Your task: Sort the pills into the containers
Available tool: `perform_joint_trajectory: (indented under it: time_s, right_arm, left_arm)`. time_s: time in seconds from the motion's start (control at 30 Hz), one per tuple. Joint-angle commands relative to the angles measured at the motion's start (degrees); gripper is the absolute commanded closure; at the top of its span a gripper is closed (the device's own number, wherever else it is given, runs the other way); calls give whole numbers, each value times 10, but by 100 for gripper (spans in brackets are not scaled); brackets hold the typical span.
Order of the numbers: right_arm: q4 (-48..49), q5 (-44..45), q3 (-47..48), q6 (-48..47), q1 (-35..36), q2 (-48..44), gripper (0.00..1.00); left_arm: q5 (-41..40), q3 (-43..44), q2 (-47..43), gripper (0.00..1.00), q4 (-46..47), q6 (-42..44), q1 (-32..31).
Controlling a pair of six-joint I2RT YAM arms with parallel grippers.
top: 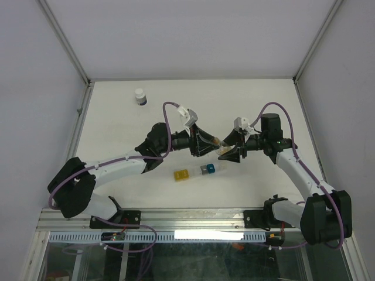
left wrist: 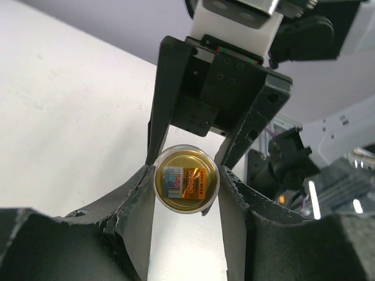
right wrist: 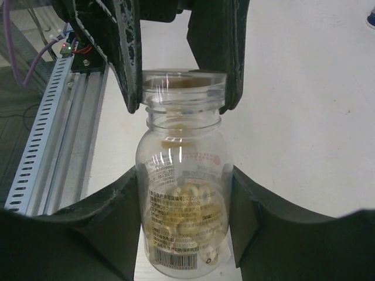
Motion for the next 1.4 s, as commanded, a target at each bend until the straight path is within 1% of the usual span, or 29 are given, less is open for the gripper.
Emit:
perform_joint_trajectory:
  time_s: [0.0,0.13,0.2,0.27,0.33,0.43,0.5,0.57,0.63,0.67,0.73,0.8,0.83,0.87,0.9,0.93,0.97,1.0,1.03,1.07,1.1,1.13,1.17,1.2,1.23,1.27,1.3,1.33,1.37]
  right_arm:
    - [22,14,18,6,3,-4,100]
    - [23,14,17,7,2,-7,100]
    - [23,12,17,7,2,-9,100]
    - [23,8,17,7,1,-10,100]
    - [23,5,18,7,1,-12,100]
    - [23,-6,19,11,-2,-15,100]
    - [29,-22,23,25,-10,-19,100]
    - [45,-42,29,58,-26,-30,100]
    - [83,-46,39,131,-42,-48,100]
    - [102,-28,49,159,-51,-57,100]
    - [164,48,91,257,-65,-62,100]
    - [213,142,167,364,-92,-43,100]
    - [237,154,212,385,-108,-20,100]
    - [262,169,258,458,-121,2,100]
    - [283,173,305,575,-126,20,100]
    - [325,144,319,646,-117,30,100]
    - [424,90,315,727,-93,36,100]
    - [505,37,301,786,-52,35,100]
    - [578,-13,281,820,-12,25,100]
    - [604,-35,260,814,10,5,100]
    - [568,-22,253,774,3,-19,100]
    - [472,17,273,703,-31,-34,100]
    - [361,77,310,633,-70,-37,100]
    - [290,130,345,593,-103,-26,100]
    - [295,139,355,594,-121,-16,100]
    - [394,98,335,714,-123,-10,100]
    - [566,52,288,798,-106,-9,100]
    - [732,22,247,923,-76,-10,100]
    - [796,21,222,928,-68,-19,100]
  left_arm:
    - [-202,-2,-61,100,-23,-123,-76]
    - [-321,-18,-88,100,-56,-202,-85]
    - [-376,-25,-107,100,-66,-211,-85]
    - [-399,-29,-122,100,-75,-212,-83]
    - [-405,-28,-131,100,-89,-210,-76]
    - [-385,-35,-137,100,-115,-211,-49]
    - [-363,-50,-138,100,-137,-215,-11]
    - [-330,-74,-136,100,-161,-228,50]
    - [-307,-100,-132,100,-184,-230,109]
    - [-302,-111,-130,100,-199,-230,133]
    - [-297,-129,-129,99,-221,-221,182]
    - [-312,-132,-129,98,-246,-217,212]
    - [-321,-130,-127,97,-257,-208,224]
    - [-337,-126,-124,95,-278,-205,233]
    - [-353,-117,-119,92,-299,-205,241]
    - [-365,-110,-113,92,-313,-201,248]
    - [-378,-106,-107,91,-324,-199,253]
    - [-386,-104,-99,91,-331,-201,257]
    - [-392,-102,-91,90,-335,-202,261]
    - [-395,-102,-82,90,-337,-203,266]
    - [-399,-101,-73,89,-339,-206,269]
    - [-402,-100,-62,89,-341,-207,271]
    - [-403,-100,-53,88,-344,-210,272]
    - [-404,-98,-43,88,-346,-213,274]
    - [-404,-95,-35,87,-348,-214,276]
    - [-405,-90,-26,87,-352,-215,279]
    - [-406,-87,-20,86,-357,-214,282]
    - [-411,-82,-15,85,-362,-214,284]
    - [-417,-80,-12,85,-367,-215,288]
